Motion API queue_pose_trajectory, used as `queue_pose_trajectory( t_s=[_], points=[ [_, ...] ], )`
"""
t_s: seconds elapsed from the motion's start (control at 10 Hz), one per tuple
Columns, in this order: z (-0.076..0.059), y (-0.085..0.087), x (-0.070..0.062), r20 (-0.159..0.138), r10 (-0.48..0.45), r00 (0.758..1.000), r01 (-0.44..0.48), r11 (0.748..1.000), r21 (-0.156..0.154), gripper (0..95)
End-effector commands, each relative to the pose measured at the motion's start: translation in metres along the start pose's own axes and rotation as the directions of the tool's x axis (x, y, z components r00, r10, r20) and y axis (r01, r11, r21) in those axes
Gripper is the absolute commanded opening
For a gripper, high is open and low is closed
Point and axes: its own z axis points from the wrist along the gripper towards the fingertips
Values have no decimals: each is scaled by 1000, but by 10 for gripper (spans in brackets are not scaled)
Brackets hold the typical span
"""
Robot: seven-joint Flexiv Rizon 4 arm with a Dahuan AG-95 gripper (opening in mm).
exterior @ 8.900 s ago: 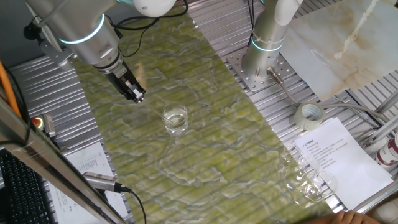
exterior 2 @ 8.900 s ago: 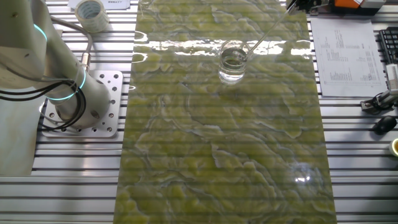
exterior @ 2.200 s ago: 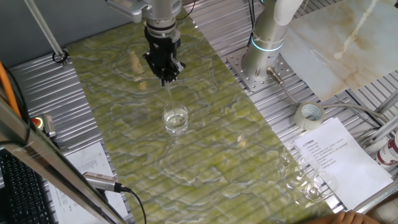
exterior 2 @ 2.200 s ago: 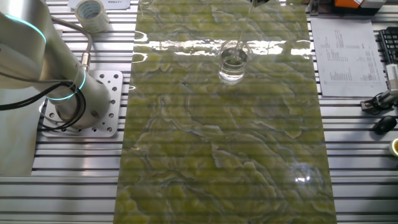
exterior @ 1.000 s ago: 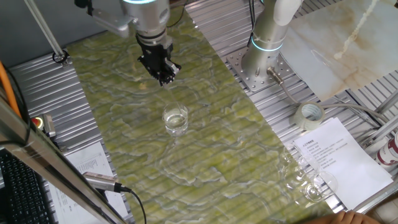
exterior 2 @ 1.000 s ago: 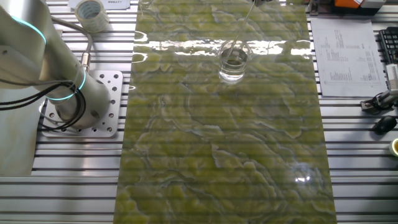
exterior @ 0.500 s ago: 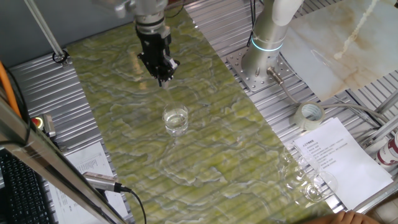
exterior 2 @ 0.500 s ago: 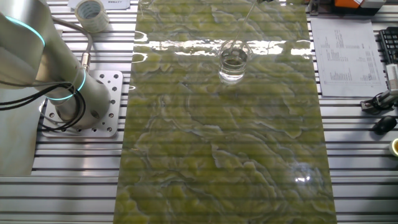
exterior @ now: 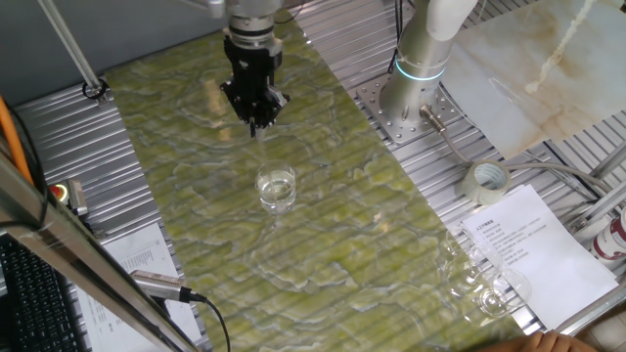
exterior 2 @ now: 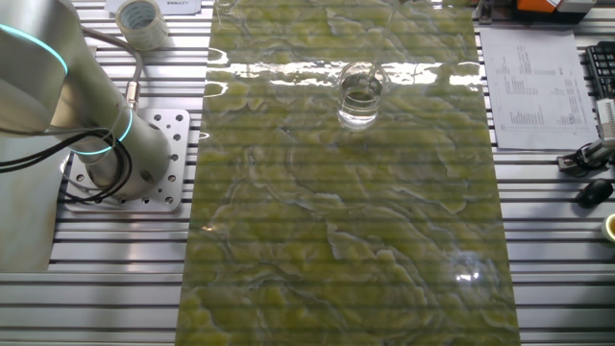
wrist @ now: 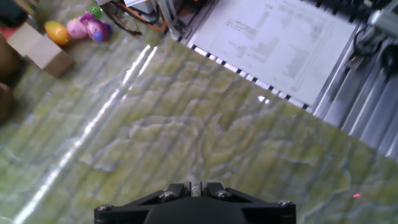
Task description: Stir the beaker with a glass rod
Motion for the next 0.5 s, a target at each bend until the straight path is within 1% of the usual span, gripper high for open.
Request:
queue_pose_trajectory(
  t_s=[0.1,0.3,0.4,0.5],
  points=[
    [0,-1,-1,-227,-27,974,44,997,69,0],
    [1,-2,-2,-245,-24,969,38,998,54,0],
    [2,-3,-2,-249,-28,968,42,998,49,0],
    [2,-3,-2,-242,-32,970,43,998,40,0]
  ],
)
